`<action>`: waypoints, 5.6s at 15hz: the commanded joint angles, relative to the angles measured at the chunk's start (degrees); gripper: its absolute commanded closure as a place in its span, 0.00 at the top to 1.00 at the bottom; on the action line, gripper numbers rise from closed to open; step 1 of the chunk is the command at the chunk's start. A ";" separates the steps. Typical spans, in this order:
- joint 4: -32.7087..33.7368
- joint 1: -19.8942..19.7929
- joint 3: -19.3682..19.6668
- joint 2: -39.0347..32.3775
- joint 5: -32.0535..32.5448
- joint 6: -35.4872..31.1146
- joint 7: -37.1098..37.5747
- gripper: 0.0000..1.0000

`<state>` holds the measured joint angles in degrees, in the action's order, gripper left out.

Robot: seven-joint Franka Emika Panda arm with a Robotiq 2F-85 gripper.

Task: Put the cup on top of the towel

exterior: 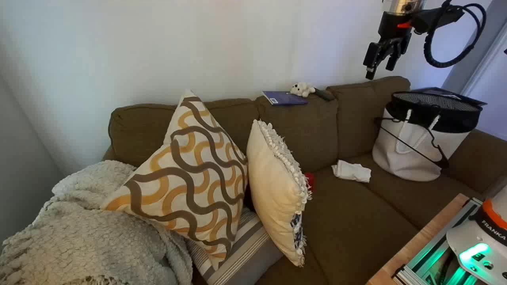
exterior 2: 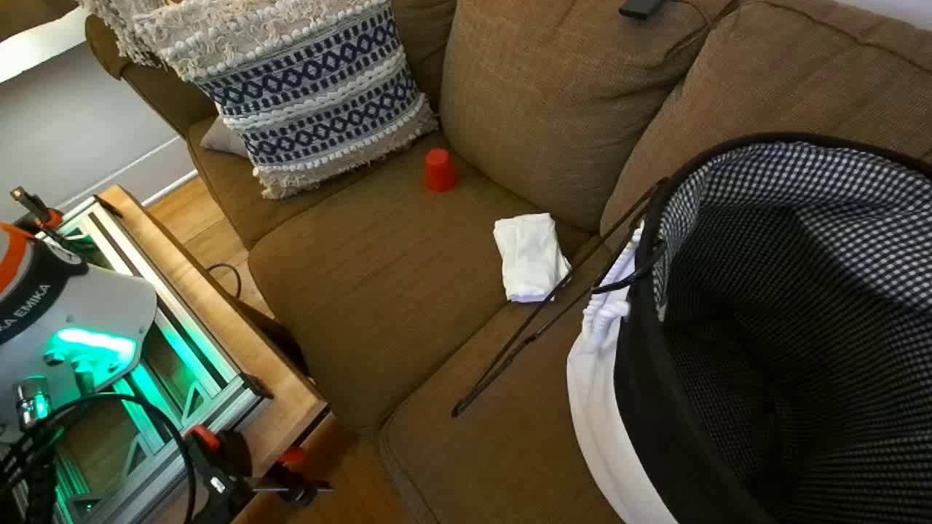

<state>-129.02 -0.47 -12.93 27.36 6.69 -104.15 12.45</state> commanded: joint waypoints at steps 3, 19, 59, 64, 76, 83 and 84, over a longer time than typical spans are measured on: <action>0.12 1.62 1.30 -0.22 0.65 0.18 0.60 1.00; 13.78 0.16 13.65 -35.96 -10.63 -0.51 -23.29 1.00; 30.12 -0.79 12.06 -80.49 -10.78 -38.81 -21.10 1.00; 36.06 0.70 14.82 -88.88 -9.08 -37.99 -15.61 1.00; 49.87 2.19 14.04 -100.58 -5.13 -37.74 -16.11 0.68; 39.93 3.09 14.40 -89.17 -4.09 -33.41 -16.05 0.42; 37.50 3.20 15.62 -86.21 -3.85 -31.49 -14.64 0.42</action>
<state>-81.94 2.32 0.56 -68.98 1.38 -140.29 -4.64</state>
